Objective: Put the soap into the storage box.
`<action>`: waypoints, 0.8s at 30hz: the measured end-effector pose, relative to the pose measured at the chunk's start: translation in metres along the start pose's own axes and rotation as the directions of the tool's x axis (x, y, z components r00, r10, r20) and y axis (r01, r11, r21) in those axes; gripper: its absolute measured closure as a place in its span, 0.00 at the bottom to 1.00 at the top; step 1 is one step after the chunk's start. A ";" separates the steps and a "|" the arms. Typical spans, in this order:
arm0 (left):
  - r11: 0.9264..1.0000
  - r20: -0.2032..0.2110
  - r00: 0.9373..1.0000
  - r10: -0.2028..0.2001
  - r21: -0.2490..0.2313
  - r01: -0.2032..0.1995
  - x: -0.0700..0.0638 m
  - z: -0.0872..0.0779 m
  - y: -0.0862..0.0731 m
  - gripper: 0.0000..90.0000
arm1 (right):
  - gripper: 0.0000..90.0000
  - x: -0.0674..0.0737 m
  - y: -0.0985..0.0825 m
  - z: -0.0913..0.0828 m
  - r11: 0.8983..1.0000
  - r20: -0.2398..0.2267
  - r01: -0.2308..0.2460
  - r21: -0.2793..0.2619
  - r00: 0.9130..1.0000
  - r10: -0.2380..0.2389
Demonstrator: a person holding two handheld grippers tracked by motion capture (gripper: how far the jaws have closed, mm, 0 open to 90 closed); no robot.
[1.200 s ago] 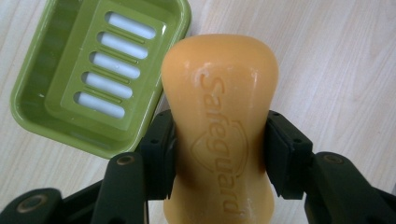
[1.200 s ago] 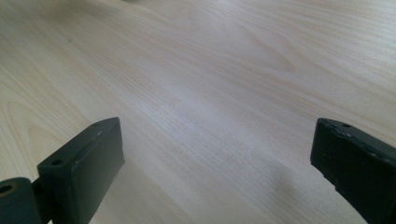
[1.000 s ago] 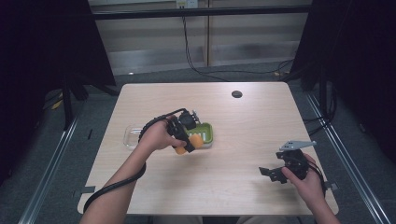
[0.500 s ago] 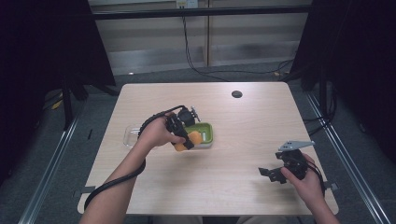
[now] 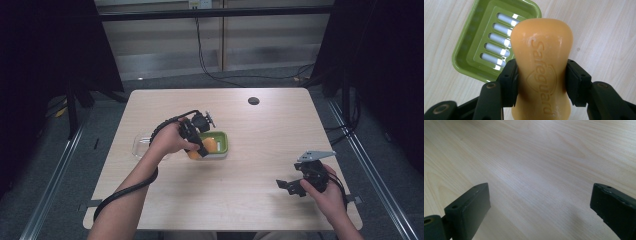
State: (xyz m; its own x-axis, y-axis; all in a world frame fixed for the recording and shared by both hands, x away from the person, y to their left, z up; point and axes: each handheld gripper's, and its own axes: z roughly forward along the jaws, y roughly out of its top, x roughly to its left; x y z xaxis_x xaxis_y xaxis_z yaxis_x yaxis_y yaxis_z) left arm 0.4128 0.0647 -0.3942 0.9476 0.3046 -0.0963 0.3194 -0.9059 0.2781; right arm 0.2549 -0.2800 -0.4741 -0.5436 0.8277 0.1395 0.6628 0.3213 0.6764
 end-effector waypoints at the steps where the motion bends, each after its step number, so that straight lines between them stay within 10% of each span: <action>1: 1.000 0.009 1.000 0.005 0.004 -0.005 0.001 -0.001 0.000 0.55 | 0.03 0.000 0.000 0.000 1.000 -0.001 0.000 0.000 1.000 0.000; 24: 1.000 -0.004 1.000 -0.006 -0.012 0.006 0.009 -0.001 0.005 0.55 | 0.03 0.000 0.000 0.001 1.000 -0.002 0.017 0.000 1.000 -0.017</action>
State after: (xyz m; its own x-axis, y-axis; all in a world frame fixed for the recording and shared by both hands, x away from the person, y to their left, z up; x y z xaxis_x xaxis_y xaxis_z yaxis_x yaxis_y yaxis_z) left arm 0.4232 0.0627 -0.3931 0.9457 0.3110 -0.0942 0.3249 -0.9006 0.2888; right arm 0.2551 -0.2797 -0.4745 -0.5554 0.8214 0.1295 0.6538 0.3352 0.6783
